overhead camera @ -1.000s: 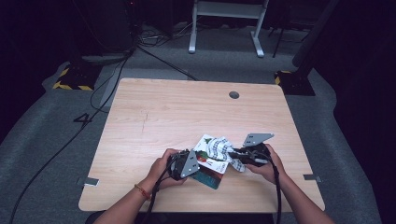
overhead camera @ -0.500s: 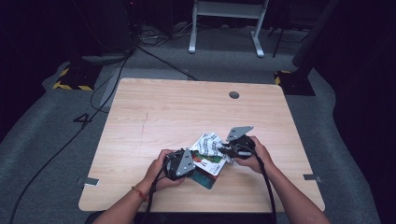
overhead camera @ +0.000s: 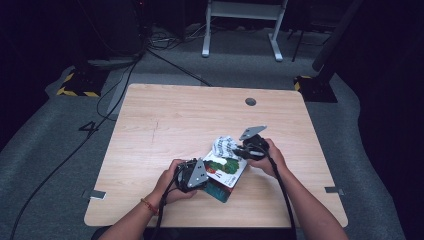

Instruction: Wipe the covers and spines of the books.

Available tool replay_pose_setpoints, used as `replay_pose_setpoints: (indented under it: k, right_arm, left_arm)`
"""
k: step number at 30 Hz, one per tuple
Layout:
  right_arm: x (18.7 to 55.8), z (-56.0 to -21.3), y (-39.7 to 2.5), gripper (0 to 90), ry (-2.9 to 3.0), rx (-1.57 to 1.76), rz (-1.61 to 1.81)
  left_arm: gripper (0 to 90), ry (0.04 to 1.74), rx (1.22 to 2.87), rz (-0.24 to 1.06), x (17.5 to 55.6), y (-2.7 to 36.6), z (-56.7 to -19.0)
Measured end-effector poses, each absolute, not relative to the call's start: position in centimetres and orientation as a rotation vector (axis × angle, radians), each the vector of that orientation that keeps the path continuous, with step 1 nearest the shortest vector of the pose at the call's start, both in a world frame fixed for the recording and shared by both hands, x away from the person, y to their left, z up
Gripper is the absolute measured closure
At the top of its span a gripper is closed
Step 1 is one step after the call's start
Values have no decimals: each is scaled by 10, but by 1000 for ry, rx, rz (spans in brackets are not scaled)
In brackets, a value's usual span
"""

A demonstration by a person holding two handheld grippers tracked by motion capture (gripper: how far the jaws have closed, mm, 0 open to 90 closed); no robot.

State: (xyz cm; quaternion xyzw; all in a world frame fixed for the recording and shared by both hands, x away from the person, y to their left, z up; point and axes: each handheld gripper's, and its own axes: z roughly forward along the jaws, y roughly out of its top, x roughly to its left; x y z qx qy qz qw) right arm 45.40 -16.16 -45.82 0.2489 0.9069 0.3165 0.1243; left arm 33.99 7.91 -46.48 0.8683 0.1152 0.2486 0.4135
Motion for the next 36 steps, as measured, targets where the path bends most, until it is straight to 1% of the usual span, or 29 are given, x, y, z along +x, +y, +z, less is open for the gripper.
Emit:
replay_pose_setpoints:
  k: [1,2,4,8,14,20,21,23,24,27,28,32,36]
  right_arm:
    - [456,-456,-148,807,2647,710,928]
    - [456,-456,-148,807,2647,710,928]
    - [456,-456,-128,803,2643,666,906]
    - [458,-457,-125,803,2641,672,885]
    - [468,-465,-168,807,2618,817,799]
    - [455,-473,-205,811,2627,873,803]
    - [455,-473,-205,811,2627,873,803]
    - [442,-472,-217,814,2623,873,837]
    - [428,-467,-222,814,2640,827,882]
    - [408,-456,-219,814,2689,727,963]
    - [408,-456,-219,814,2689,727,963]
    - [384,-442,-190,812,2688,575,994]
    - [365,-428,-178,815,2729,467,1080]
  left_arm:
    - [569,289,2186,624,339,79,-466]
    - [569,289,2186,624,339,79,-466]
    - [568,282,2196,622,339,79,-467]
    - [568,278,2202,625,339,79,-468]
    - [569,297,2184,618,340,79,-465]
    - [575,305,2185,617,340,80,-465]
    - [576,305,2185,617,340,80,-465]
    - [577,309,2181,610,340,81,-464]
    - [577,313,2181,609,340,81,-464]
    - [576,312,2182,609,340,80,-464]
    - [576,312,2182,609,340,80,-464]
    - [575,309,2201,622,339,80,-466]
    - [575,310,2196,631,338,80,-467]
